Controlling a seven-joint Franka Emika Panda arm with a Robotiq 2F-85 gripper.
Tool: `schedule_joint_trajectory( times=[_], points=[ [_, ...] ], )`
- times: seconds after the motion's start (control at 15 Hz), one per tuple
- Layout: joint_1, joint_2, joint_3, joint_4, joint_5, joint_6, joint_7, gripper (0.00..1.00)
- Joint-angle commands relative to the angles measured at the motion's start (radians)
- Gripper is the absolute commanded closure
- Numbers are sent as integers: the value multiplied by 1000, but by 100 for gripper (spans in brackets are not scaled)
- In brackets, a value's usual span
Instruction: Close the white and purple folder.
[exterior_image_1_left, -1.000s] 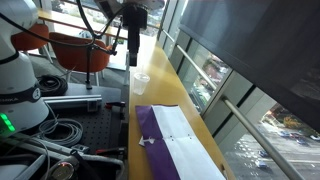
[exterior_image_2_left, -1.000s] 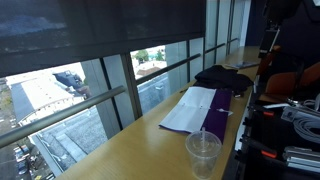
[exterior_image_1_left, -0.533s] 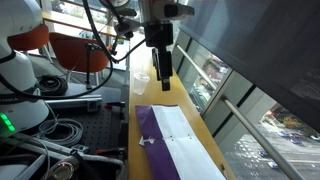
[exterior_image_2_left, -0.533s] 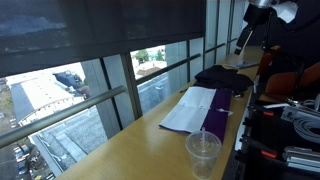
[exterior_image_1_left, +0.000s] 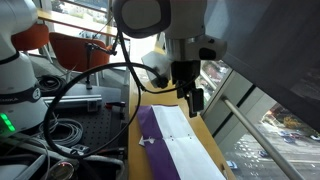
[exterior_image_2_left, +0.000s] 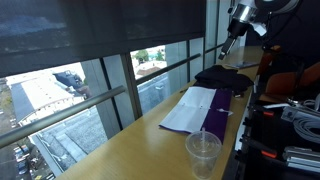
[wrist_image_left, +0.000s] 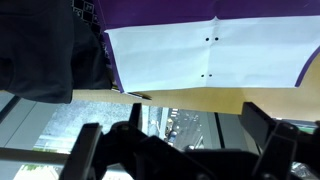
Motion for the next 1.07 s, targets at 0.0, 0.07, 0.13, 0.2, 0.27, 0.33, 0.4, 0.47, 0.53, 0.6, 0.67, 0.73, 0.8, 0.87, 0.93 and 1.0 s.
schedule_joint_trajectory(
  times=[0.0,0.07,0.13,0.2,0.27,0.33,0.4,0.47,0.53,0.6,0.67,0.73,0.8,0.87,0.93,1.0],
  points=[
    [-8,20,13,20,30,-3,-30,0],
    [-6,34,14,34,38,-3,-38,0],
    [-6,40,15,41,39,-4,-39,0],
    [-6,42,15,43,39,-4,-40,0],
    [-6,42,15,44,39,-4,-40,0],
    [-6,42,15,44,39,-4,-40,0],
    [-6,42,15,45,39,-4,-40,0],
    [5,55,3,52,69,-11,-66,0],
    [0,91,-5,72,72,2,-70,0],
    [22,121,-39,95,86,-1,-82,0],
    [12,152,-44,115,84,2,-69,0],
    [8,173,-50,124,89,3,-67,0],
    [8,198,-57,141,103,-10,-70,0],
    [7,228,-63,163,119,-18,-77,0],
    [5,258,-65,188,144,-31,-90,0],
    [0,296,-65,225,173,-43,-106,0]
  ],
)
